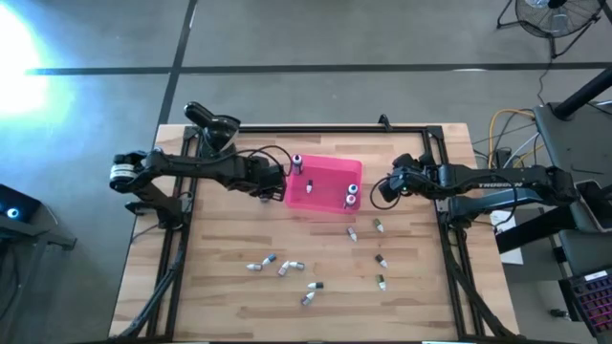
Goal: Pick & Place food coloring
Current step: Put the large purple food coloring bottle into the pink bin
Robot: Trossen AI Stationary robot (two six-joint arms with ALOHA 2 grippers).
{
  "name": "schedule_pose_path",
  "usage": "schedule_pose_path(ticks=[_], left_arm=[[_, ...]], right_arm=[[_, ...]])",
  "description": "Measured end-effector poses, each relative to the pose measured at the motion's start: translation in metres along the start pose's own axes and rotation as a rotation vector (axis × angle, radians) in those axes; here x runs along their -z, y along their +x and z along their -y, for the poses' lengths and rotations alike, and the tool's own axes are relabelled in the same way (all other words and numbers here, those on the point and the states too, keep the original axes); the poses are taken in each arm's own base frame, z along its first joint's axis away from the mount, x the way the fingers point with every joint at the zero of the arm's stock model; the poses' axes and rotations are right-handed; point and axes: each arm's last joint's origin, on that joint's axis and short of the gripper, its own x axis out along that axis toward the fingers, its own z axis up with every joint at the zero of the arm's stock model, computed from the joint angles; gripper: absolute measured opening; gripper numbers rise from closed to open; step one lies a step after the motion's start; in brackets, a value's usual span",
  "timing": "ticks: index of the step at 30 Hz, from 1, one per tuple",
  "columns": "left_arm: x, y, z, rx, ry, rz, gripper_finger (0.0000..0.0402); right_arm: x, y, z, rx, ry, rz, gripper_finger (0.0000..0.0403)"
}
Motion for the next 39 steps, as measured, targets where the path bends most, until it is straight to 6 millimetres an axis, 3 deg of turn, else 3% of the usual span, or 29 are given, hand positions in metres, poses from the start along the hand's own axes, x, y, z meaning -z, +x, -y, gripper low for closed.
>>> schedule_pose_path(ticks=[21, 29, 39], left_arm=[[0.000, -0.004, -0.003, -0.035, 0.035, -0.025, 0.0113], [-0.004, -0.007, 0.003, 0.018, 0.054, 0.001, 0.0062], [-0.010, -0.017, 0.009, 0.051, 0.080, 0.026, 0.0039]], right_arm=[[0.000, 0.000, 0.000, 0.000, 0.000, 0.000, 0.0214], [0.000, 0.000, 0.000, 0.000, 0.000, 0.000, 0.0214], [0.000, 0.000, 0.000, 0.000, 0.000, 0.000, 0.0214]])
